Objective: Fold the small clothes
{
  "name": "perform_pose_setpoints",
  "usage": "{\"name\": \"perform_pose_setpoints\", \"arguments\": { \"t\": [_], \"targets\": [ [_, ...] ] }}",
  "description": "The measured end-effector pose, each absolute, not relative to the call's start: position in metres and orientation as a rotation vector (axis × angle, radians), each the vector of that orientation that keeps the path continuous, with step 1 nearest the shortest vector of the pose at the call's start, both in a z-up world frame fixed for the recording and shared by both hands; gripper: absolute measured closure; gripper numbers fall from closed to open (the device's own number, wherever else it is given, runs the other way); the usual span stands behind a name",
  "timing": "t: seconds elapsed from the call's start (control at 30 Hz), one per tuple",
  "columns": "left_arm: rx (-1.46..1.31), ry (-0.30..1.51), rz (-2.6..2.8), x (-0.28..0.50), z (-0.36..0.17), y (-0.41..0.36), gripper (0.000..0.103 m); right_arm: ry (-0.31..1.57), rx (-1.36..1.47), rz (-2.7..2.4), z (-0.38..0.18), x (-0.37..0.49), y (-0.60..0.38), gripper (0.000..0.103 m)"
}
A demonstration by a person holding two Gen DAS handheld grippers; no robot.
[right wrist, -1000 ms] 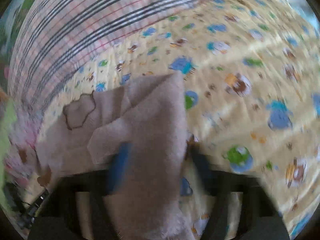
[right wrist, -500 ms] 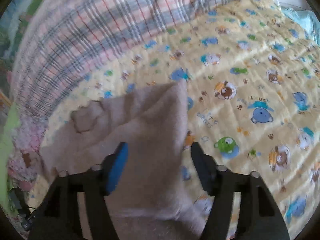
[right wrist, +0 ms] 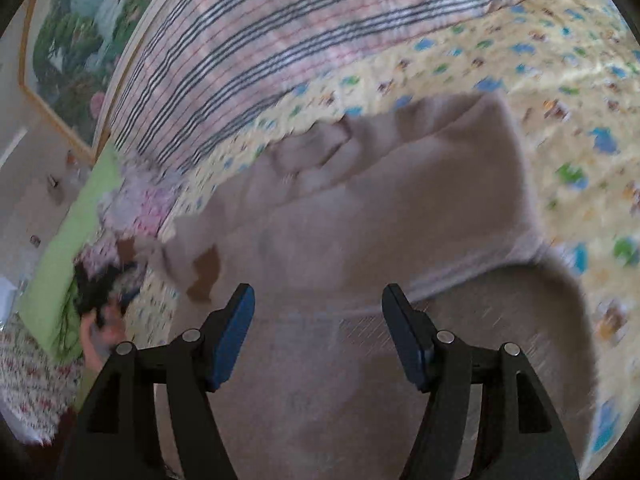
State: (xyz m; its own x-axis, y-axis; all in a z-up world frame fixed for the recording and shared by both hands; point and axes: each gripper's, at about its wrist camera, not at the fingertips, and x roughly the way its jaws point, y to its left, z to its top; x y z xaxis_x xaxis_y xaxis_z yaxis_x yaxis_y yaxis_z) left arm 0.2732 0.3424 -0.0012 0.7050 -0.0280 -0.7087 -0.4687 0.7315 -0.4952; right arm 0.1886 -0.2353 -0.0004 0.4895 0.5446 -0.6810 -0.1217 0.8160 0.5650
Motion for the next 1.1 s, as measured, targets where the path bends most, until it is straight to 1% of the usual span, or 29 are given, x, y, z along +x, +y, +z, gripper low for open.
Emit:
{"name": "perform_pose_setpoints", "arguments": {
  "t": [0.07,0.2,0.23,0.3,0.33,0.37,0.4,0.57,0.63,0.9,1.0,1.1],
  "targets": [
    [-0.774,0.752,0.298,0.288,-0.003,0.369,0.018,1.007,0.471,0.441,-0.003,0.182,-0.226,0.036],
    [-0.828,0.752,0.361,0.309,-0.008,0.394,0.019,1.039,0.446,0.452,-0.009,0.173,-0.217,0.036],
    [-0.824,0.756,0.381,0.313,-0.009,0.397,0.021,1.049,0.444,0.452,-0.011,0.172,-0.216,0.036],
    [-0.793,0.743,0.409,0.317,-0.008,0.399,0.038,1.062,0.434,0.445,-0.015,0.172,-0.215,0.036],
    [-0.774,0.746,0.405,0.320,-0.007,0.397,0.061,1.066,0.434,0.443,-0.016,0.172,-0.215,0.036],
    [-0.760,0.759,0.396,0.325,-0.007,0.394,0.090,1.067,0.434,0.440,-0.017,0.172,-0.215,0.036],
    [-0.751,0.764,0.386,0.326,-0.007,0.392,0.099,1.068,0.430,0.436,-0.018,0.172,-0.215,0.036],
    [-0.647,0.703,0.322,0.304,0.022,0.352,0.101,1.051,0.438,0.448,-0.014,0.169,-0.216,0.036],
    [-0.606,0.687,0.259,0.293,0.037,0.324,0.102,1.042,0.450,0.457,-0.012,0.167,-0.218,0.036],
    [-0.428,0.624,-0.047,0.249,0.098,0.171,0.102,1.011,0.504,0.457,-0.006,0.151,-0.235,0.036],
    [-0.367,0.622,-0.160,0.239,0.108,0.110,0.102,1.002,0.527,0.445,-0.004,0.143,-0.247,0.036],
    [-0.320,0.638,-0.283,0.225,0.107,0.047,0.102,0.985,0.553,0.418,-0.003,0.136,-0.264,0.036]
  ]
}}
